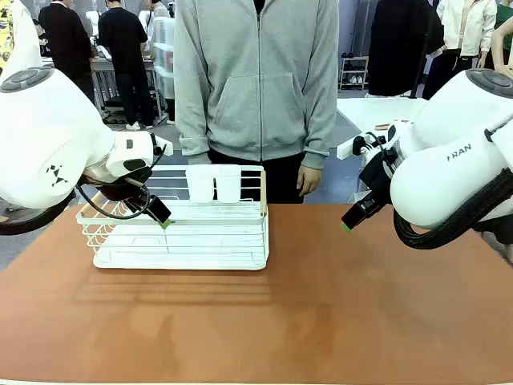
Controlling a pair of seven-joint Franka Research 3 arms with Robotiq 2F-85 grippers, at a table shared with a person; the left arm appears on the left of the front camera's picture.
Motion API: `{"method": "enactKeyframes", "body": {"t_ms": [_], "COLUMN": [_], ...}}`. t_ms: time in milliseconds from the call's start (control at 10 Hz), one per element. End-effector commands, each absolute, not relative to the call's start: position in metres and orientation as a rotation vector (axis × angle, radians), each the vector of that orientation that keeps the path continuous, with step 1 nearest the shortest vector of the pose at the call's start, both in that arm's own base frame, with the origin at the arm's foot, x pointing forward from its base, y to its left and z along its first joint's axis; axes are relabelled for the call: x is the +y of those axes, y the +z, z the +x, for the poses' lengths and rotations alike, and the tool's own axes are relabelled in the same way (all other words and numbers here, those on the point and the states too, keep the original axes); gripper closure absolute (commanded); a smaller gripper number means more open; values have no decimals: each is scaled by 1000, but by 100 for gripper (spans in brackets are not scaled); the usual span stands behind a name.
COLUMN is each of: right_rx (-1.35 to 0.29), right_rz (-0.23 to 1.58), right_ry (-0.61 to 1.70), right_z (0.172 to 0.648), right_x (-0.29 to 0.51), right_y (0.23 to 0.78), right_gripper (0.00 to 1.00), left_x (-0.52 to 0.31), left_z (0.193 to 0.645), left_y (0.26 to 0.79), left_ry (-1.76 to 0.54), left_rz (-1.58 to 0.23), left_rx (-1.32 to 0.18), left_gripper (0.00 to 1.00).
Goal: Clean the table.
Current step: Pick up the Lint Roller when the human hands it over.
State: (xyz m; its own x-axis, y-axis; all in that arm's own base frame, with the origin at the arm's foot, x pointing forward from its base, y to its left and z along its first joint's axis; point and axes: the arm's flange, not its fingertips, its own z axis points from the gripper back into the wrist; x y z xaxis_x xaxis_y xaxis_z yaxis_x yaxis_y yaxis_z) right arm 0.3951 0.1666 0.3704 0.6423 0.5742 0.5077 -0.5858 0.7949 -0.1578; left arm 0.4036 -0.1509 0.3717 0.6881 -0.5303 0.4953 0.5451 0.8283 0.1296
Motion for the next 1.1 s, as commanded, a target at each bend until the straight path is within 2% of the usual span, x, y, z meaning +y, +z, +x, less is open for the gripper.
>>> {"method": "enactKeyframes", "body": {"t_ms": [0, 900, 1000], "right_rx": [-571, -571, -571], "right_rz": [22, 22, 21], "right_ry": [661, 661, 662], "right_z": [395, 395, 395], "right_x": [167, 167, 166], "right_y": [370, 370, 370], "right_gripper": [0, 0, 0], "left_x": [-151, -151, -154], "left_z": [404, 403, 403], "left_y": [372, 372, 403], "left_ry": [-602, -603, -586], "left_rz": [-29, -29, -70], "left_rx": [-545, -545, -575], "left_gripper": [0, 0, 0]}}
